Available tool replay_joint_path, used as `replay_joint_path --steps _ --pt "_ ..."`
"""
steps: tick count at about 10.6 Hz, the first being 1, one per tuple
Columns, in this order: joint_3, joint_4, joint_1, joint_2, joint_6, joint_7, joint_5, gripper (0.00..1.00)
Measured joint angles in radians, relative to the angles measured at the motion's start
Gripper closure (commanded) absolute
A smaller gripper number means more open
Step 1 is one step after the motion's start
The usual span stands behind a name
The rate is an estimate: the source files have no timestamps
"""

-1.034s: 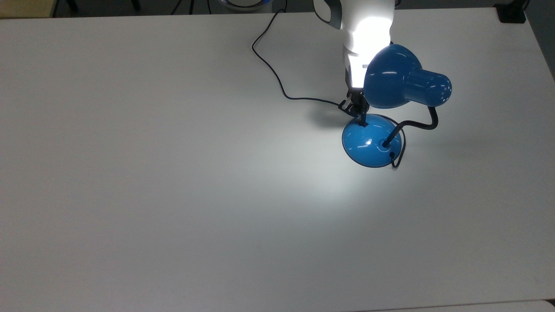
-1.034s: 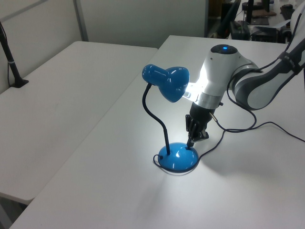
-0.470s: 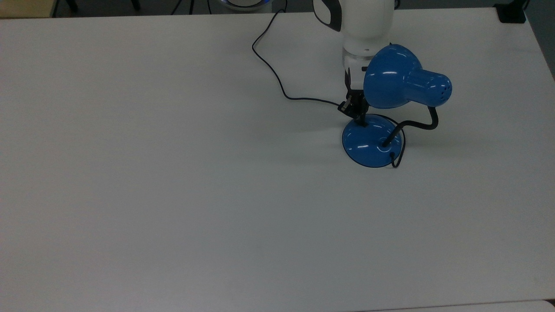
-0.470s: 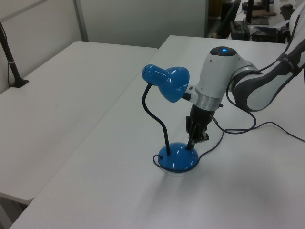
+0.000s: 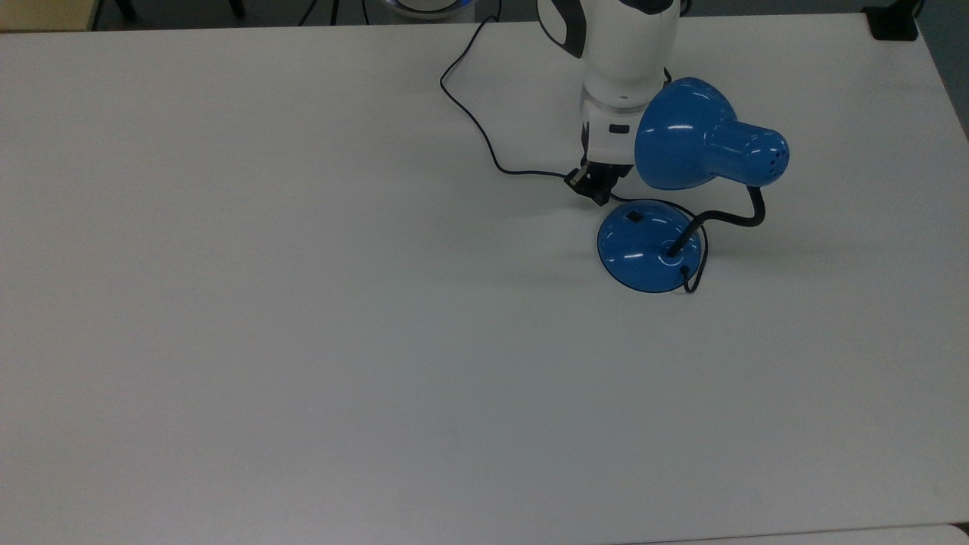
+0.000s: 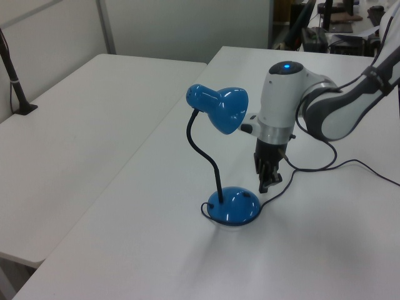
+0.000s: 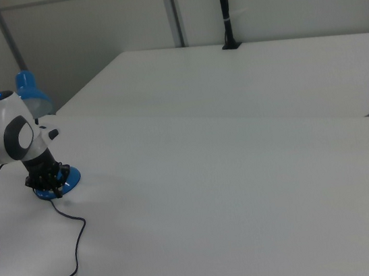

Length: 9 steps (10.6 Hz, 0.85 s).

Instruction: Turn off the lamp

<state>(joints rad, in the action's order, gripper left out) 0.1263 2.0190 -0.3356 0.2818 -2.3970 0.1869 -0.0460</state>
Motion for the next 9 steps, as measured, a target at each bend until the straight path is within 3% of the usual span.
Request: replay_joint_path --steps 5,9 --pt "-0.017 -0.021 0.117 -0.12 0.25 -0.05 -0.002 1.0" --pt "-0.106 -0.098 0.152 -0.147 0.363 -0.052 -0.032 0.97"
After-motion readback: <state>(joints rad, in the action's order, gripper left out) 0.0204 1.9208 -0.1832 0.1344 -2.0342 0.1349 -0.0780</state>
